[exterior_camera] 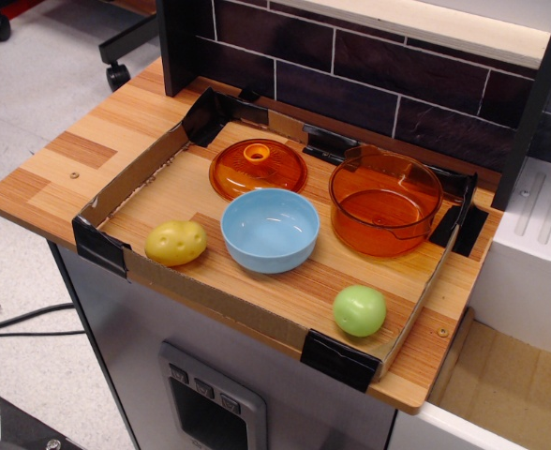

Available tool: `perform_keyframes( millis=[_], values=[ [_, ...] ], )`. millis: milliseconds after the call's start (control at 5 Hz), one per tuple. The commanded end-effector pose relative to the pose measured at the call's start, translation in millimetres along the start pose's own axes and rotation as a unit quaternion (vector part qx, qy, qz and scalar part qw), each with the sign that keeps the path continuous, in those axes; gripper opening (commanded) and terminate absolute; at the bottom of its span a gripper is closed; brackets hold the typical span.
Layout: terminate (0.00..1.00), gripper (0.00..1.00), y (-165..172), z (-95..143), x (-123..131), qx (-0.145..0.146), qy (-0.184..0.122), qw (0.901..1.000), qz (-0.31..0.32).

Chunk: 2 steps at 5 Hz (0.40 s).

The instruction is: Put pear in bowl

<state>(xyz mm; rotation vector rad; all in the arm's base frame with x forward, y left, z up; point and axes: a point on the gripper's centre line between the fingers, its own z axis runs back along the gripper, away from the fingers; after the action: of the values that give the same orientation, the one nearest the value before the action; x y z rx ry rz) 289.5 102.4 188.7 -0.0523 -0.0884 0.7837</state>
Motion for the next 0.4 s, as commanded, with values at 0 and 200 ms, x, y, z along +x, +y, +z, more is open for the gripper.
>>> perform_keyframes(
  millis=[0, 200],
  values=[
    [0.00, 1.00, 0, 0, 0, 0.000, 0.000, 1.0000, 0.000],
    [0.00, 1.00, -18, 2, -36, -0.013, 0.038, 0.9954, -0.087]
  ],
)
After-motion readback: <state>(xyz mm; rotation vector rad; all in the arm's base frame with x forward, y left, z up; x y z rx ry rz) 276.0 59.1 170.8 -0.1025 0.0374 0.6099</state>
